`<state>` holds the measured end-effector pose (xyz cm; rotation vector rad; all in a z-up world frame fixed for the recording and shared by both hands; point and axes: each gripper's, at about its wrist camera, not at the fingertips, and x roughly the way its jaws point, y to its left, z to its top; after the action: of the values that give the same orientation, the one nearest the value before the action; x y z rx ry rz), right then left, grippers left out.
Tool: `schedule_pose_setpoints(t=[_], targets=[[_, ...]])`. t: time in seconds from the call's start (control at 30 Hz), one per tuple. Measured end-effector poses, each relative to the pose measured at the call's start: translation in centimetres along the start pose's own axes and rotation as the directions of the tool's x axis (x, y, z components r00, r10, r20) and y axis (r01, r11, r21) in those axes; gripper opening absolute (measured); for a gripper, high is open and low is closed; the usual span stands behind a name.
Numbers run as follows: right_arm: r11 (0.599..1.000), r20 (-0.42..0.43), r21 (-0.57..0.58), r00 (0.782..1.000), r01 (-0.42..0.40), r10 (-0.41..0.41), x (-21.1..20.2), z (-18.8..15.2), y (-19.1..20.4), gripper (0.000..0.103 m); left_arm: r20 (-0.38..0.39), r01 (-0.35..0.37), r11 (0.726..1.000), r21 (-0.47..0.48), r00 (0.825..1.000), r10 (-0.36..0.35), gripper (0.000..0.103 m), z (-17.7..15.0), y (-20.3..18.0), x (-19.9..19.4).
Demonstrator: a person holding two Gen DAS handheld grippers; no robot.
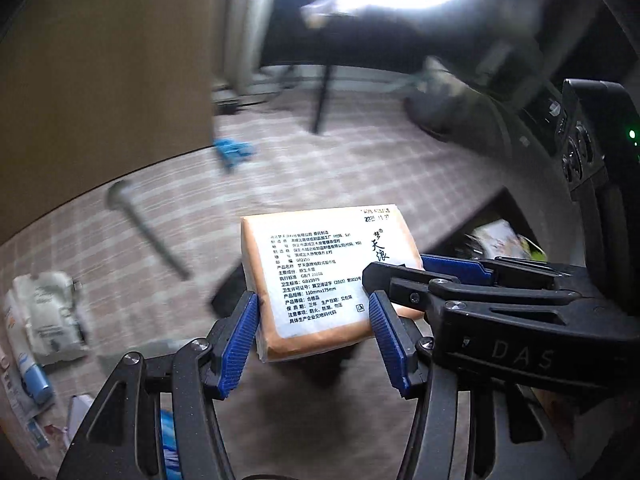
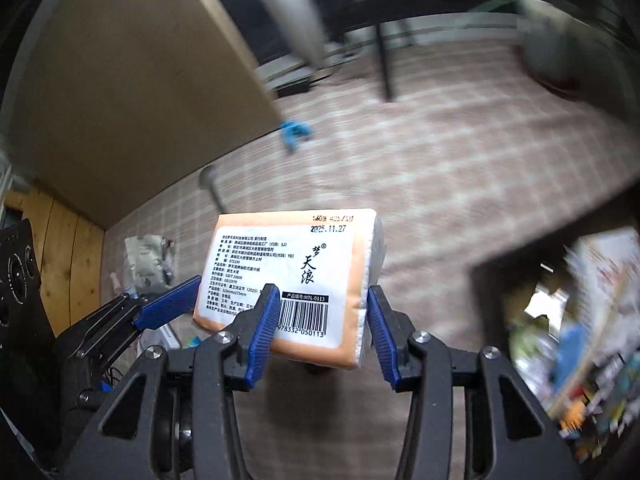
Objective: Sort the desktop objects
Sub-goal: 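Carry the tissue pack to the black box and release it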
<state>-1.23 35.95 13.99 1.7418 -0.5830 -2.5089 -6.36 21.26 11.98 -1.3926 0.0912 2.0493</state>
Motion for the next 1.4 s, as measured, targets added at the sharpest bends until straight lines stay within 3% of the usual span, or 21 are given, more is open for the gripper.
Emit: schedule_pose_setpoints(t=[0.33,0.6,0.8,0.9,1.03,1.17,1.4], targets=[[0.978,0.106,0.192,0.989,0.084,-0.106,-9.7,-4.6,-12.4,0.045,-0.037,0.119,0.971,0.206,0.993,-0.114,0.053,0.2,-14.8,1.5],[0.939,0.130,0.310,0.972,0.148,-0.196,-15.5,-9.5,-21.3,0.045,-0.116,0.228,0.912,0.341,0.973,-0.200,0.054,-1.5,-26.2,3.2],[0.911,0.131,0.368,0.960,0.185,-0.248,-18.3,-11.9,-25.7,0.045,-0.159,0.275,0.876,0.396,0.960,-0.229,0.054,-2.9,-31.9,4.2],[0.908,0.135,0.367,0.954,0.202,-0.267,-19.3,-12.5,-26.5,0.045,-0.165,0.277,0.872,0.403,0.959,-0.229,0.059,-3.2,-33.1,4.4],[0.891,0.157,0.382,0.932,0.247,-0.326,-20.6,-12.7,-27.3,0.050,-0.146,0.239,0.895,0.376,0.969,-0.198,0.064,-2.9,-32.8,4.4],[0.905,0.164,0.366,0.943,0.215,-0.291,-20.5,-12.3,-26.7,0.050,-0.127,0.209,0.921,0.330,0.976,-0.176,0.064,-2.5,-30.6,4.1],[0.943,0.140,0.264,0.959,0.202,-0.245,-17.4,-10.3,-22.2,0.050,-0.083,0.134,0.963,0.232,0.990,-0.118,0.064,-1.9,-24.8,2.9]])
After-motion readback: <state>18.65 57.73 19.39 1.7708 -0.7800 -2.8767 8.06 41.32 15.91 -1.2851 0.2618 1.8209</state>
